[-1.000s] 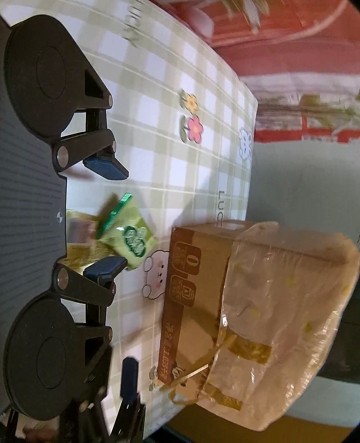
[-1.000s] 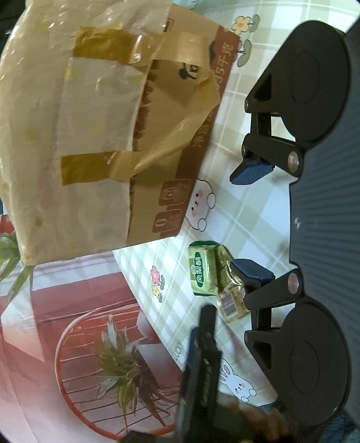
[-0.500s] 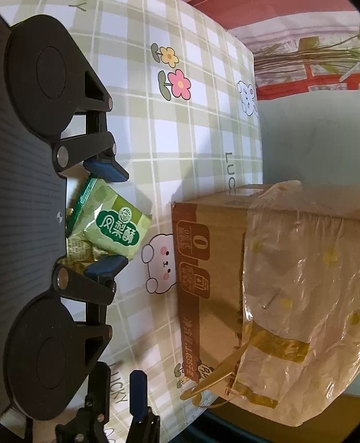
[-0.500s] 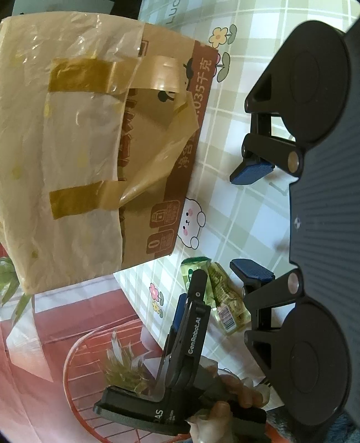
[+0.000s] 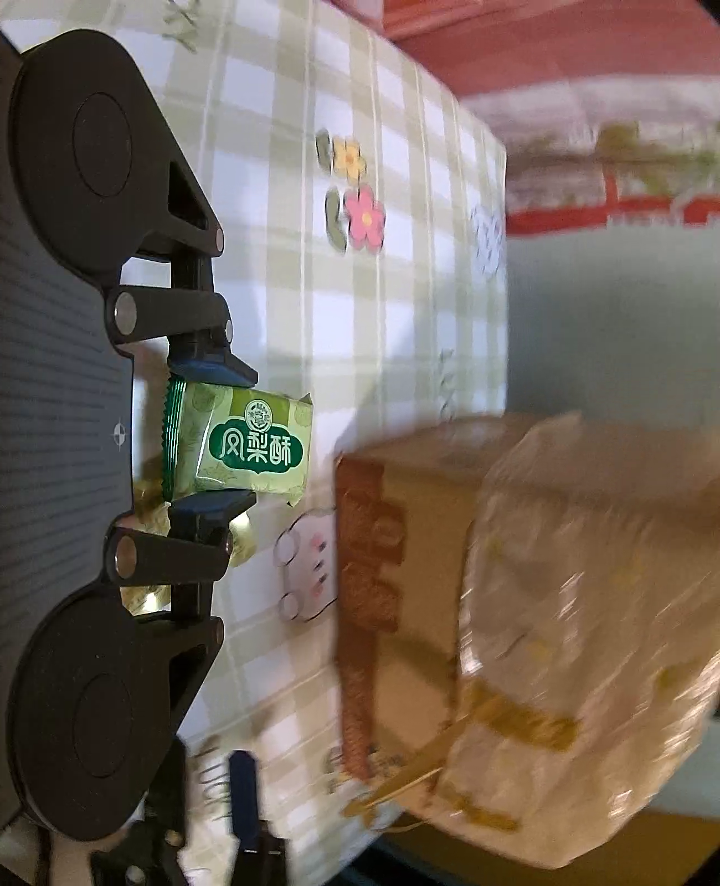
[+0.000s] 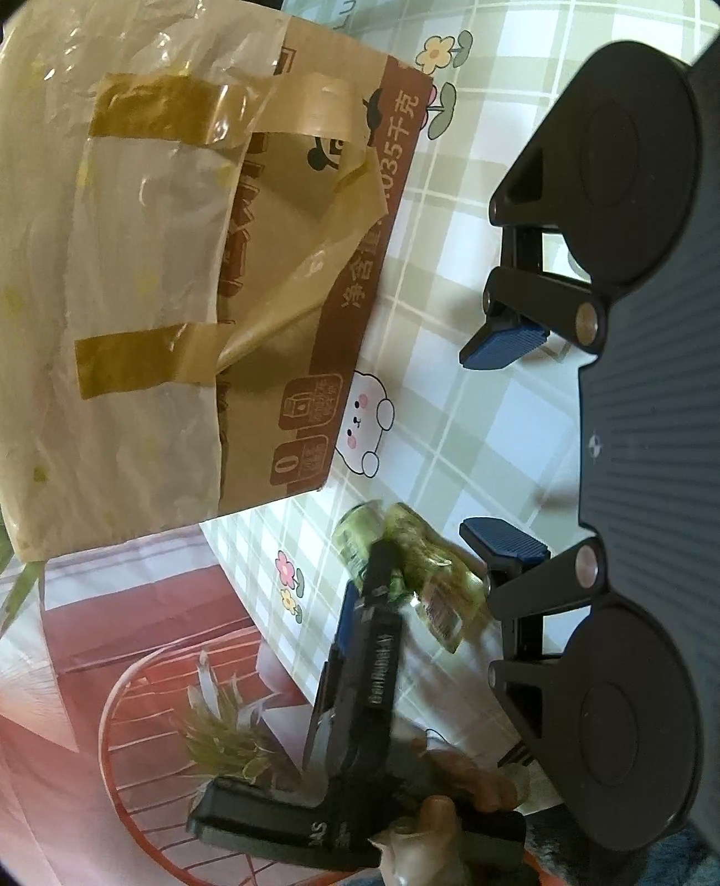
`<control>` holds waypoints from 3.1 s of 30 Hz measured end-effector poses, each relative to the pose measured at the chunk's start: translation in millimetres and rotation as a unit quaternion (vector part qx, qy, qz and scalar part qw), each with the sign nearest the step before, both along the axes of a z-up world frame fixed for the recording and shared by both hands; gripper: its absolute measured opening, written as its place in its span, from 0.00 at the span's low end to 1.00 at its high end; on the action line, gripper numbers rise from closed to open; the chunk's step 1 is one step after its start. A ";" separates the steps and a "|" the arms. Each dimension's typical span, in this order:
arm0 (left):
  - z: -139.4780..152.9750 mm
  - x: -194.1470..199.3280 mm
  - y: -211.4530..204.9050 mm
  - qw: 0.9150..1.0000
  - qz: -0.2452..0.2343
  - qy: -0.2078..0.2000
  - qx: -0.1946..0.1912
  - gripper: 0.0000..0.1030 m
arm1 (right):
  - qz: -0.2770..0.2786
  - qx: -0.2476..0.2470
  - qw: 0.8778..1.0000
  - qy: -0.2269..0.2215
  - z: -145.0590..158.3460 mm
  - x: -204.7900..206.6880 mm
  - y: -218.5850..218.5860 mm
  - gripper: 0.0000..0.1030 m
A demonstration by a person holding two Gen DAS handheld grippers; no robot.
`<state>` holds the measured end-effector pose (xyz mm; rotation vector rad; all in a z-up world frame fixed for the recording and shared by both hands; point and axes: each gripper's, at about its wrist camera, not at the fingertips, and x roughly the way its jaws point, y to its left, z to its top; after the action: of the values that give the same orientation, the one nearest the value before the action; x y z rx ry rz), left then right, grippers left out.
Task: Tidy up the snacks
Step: 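Close the left tool on the green pastry packet while the right tool approaches the gold packet, then grasp the gold packet with the right tool and lift both packets, then carry both packets over the paper bag and open both tools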
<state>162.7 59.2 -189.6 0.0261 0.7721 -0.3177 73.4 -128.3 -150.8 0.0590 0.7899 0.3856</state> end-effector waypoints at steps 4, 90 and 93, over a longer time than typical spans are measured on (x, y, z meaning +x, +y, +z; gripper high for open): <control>6.1 -12.9 17.4 1.000 0.024 -0.012 -0.004 0.40 | 0.007 0.001 1.000 0.015 -1.5 3.0 4.5 0.61; 171.5 84.1 -99.1 0.988 0.014 -0.147 -0.055 0.67 | -0.068 -0.012 0.976 -0.204 163.9 109.6 -77.3 0.58; 180.7 76.2 -96.5 0.986 0.010 -0.159 -0.054 0.77 | -0.073 -0.008 0.975 -0.209 169.5 103.1 -80.2 0.68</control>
<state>238.9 -37.3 -8.9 -0.0337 0.4366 -0.3258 176.5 -208.5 18.7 0.0188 0.3702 0.2386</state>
